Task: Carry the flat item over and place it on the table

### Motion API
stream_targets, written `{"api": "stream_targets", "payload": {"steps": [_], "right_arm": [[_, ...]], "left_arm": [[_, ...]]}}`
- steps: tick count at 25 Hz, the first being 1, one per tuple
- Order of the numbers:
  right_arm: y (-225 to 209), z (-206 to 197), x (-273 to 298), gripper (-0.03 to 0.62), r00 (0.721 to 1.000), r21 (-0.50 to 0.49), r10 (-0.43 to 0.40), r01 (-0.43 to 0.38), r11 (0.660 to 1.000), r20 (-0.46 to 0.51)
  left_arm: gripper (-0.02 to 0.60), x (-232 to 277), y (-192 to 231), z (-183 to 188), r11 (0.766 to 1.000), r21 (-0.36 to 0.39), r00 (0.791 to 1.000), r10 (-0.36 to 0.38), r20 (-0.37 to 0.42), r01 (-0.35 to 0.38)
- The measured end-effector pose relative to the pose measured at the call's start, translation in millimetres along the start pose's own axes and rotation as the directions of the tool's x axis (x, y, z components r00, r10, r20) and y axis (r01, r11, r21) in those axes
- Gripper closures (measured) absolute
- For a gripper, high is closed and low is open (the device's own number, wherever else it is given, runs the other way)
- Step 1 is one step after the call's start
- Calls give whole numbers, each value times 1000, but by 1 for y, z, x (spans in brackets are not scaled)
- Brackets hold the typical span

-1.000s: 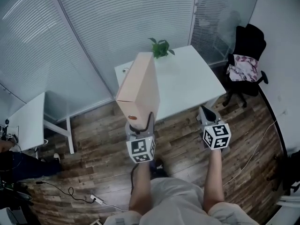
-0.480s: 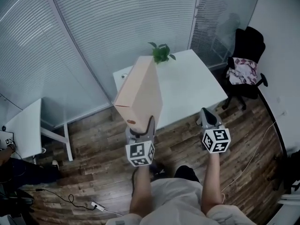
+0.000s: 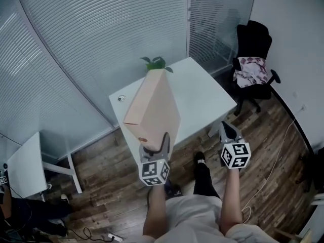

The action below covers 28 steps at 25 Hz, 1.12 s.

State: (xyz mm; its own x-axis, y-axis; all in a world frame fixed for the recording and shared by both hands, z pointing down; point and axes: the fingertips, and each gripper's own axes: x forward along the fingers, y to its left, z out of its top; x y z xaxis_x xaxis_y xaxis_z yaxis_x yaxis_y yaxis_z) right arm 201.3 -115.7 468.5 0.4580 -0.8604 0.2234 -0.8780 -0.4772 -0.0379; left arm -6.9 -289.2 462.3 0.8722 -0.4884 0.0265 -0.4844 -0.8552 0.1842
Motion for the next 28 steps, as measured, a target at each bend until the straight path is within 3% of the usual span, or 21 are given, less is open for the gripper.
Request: {"api": "stream_targets", "payload": {"steps": [9, 20, 28], "right_arm": [[-9, 22, 73, 593, 994, 12, 108, -108, 994, 21], [-67, 41, 151, 592, 993, 77, 116, -117, 990, 12], [-111, 71, 197, 593, 990, 59, 139, -141, 988, 39]], "left_arm": [[296, 74, -9, 21, 1000, 24, 1000, -18, 15, 18], [296, 182, -43, 25, 990, 102, 995, -90, -34, 93], [297, 243, -72, 0, 991, -21, 989, -132, -65, 131]]}}
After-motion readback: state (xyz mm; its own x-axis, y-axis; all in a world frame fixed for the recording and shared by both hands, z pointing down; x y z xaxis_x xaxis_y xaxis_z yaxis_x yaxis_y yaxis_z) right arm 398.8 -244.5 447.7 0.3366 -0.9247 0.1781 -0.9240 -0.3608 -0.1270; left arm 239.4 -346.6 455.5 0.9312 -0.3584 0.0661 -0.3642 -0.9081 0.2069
